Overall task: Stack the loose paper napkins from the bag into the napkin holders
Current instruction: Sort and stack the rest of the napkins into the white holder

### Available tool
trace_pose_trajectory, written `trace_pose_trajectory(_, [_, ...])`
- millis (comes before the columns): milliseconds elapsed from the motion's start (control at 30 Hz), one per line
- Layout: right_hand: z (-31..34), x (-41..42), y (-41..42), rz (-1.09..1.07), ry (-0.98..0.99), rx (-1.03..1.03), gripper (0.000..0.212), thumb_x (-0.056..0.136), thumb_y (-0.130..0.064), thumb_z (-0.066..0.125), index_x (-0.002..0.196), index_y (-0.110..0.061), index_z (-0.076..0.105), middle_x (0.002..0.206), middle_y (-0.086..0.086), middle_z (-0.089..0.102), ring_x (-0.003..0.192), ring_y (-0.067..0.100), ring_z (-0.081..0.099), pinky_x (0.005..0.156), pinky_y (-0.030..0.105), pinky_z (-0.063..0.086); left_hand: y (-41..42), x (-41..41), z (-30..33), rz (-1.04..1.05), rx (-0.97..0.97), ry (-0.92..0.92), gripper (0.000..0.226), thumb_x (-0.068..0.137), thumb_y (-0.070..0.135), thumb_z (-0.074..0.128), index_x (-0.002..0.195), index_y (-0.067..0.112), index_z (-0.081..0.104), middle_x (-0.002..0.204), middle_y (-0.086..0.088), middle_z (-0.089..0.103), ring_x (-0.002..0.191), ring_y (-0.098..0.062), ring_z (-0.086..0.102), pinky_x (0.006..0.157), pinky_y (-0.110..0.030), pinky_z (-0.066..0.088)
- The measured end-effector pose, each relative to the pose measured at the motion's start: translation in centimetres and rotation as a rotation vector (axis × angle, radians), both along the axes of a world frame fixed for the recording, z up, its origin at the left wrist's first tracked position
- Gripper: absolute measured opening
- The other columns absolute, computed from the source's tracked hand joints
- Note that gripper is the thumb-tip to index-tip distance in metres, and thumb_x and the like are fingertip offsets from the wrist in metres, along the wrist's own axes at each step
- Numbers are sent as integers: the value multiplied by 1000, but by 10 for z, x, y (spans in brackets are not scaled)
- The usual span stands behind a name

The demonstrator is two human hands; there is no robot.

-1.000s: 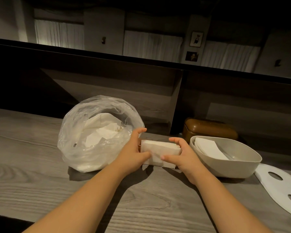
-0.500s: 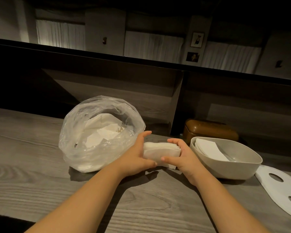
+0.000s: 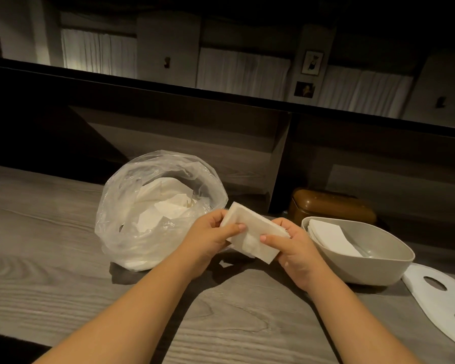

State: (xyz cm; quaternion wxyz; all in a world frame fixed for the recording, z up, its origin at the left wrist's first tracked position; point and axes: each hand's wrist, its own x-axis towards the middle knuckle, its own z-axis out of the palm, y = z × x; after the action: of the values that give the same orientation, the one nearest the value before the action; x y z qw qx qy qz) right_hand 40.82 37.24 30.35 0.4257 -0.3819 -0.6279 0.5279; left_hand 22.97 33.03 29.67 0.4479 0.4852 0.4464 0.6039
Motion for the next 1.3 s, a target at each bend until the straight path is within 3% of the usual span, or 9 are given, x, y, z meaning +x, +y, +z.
trace_pose_trajectory(133, [4,-6,-6,166,-202,-12,34,83,-11,73,110,-27,59,114,-1,65,106,18,64,92,38,56,-2,12,5,68,19,-256,27,87,18,70,112,22,61,108,-4,67,104,-23,63,87,-38,57])
trace_pose_trajectory(200, [4,-10,-9,167,-261,36,35,85,-22,74,112,-37,56,113,-8,66,105,12,64,88,32,56,-4,16,5,100,47,-163,22,87,24,70,108,27,61,105,1,68,100,-18,65,81,-33,58])
trace_pose_trajectory(300, [8,-15,-13,63,-165,84,19,90,-37,65,106,-43,56,104,-15,67,93,8,67,71,23,57,-8,24,6,99,49,-15,17,91,34,66,106,35,59,105,6,68,96,-14,66,73,-25,55])
trace_pose_trajectory(467, [13,-24,-17,-87,-80,81,6,100,-36,51,98,-41,53,106,-9,63,97,14,63,85,39,58,-6,41,11,140,-42,-42,15,102,39,45,117,37,41,108,8,54,97,-14,59,71,-26,51])
trace_pose_trajectory(700, [26,-26,-9,-315,-133,228,12,102,-37,46,113,-32,43,103,-15,52,88,6,57,68,21,52,2,60,26,286,43,217,18,104,34,42,118,23,46,106,9,58,90,-3,61,63,-12,49])
trace_pose_trajectory(833, [57,-7,-1,-364,-204,319,10,103,-34,45,110,-27,47,101,-13,52,89,7,56,66,19,47,11,75,49,240,23,190,23,103,39,42,117,21,48,108,4,61,94,-9,61,76,-27,55])
trace_pose_trajectory(1033, [89,62,18,-497,-207,260,20,104,-33,44,114,-18,51,105,0,59,91,13,59,71,30,52,21,121,61,59,-81,131,38,105,44,36,92,18,60,77,4,57,70,-12,51,64,-28,41])
trace_pose_trajectory(1167, [88,101,33,-584,-333,193,21,104,-33,43,115,-17,50,109,4,58,85,12,54,69,30,46,27,139,47,34,-10,595,23,103,40,44,105,25,61,98,5,63,91,-12,58,72,-27,46])
trace_pose_trajectory(1300, [79,108,40,-498,-576,86,32,104,-33,45,128,-13,50,109,2,56,82,10,52,62,26,43,28,138,45,65,-4,928,19,101,37,48,96,24,61,90,5,62,84,-11,59,72,-26,49])
